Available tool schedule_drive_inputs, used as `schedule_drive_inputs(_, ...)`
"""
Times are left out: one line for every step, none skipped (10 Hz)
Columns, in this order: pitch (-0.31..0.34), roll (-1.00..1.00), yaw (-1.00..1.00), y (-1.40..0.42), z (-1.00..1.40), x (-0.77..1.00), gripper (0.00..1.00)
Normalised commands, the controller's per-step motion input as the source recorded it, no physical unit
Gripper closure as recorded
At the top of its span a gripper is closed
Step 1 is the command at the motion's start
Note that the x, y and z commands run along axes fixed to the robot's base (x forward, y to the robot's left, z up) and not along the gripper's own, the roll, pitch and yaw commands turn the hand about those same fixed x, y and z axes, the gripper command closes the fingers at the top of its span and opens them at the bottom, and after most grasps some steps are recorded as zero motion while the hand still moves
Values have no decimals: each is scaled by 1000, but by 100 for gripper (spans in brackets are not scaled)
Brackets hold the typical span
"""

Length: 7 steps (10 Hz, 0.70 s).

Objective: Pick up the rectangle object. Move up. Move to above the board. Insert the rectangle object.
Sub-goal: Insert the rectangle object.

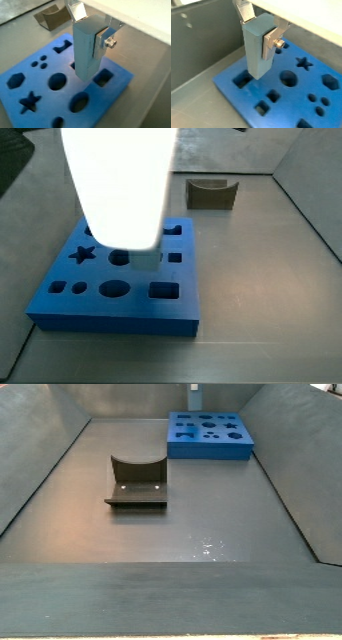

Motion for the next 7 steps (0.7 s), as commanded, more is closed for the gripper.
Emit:
schedule_drive_inputs(0, 9, 0, 0, 0, 0, 100)
schedule_drive_inputs(-14, 183, 0, -294, -197, 194, 100)
schedule_drive_inputs(6, 257, -63, -514, -274, 743, 100)
schedule_drive_inputs(0, 257, -54, -529, -337, 740, 100)
schedule_drive_inputs(0, 69, 0, -14, 0, 20, 100)
schedule_drive_inputs(0, -17, 0, 0, 0, 0, 100)
schedule_drive_inputs(0, 0, 0, 0, -17, 0, 100)
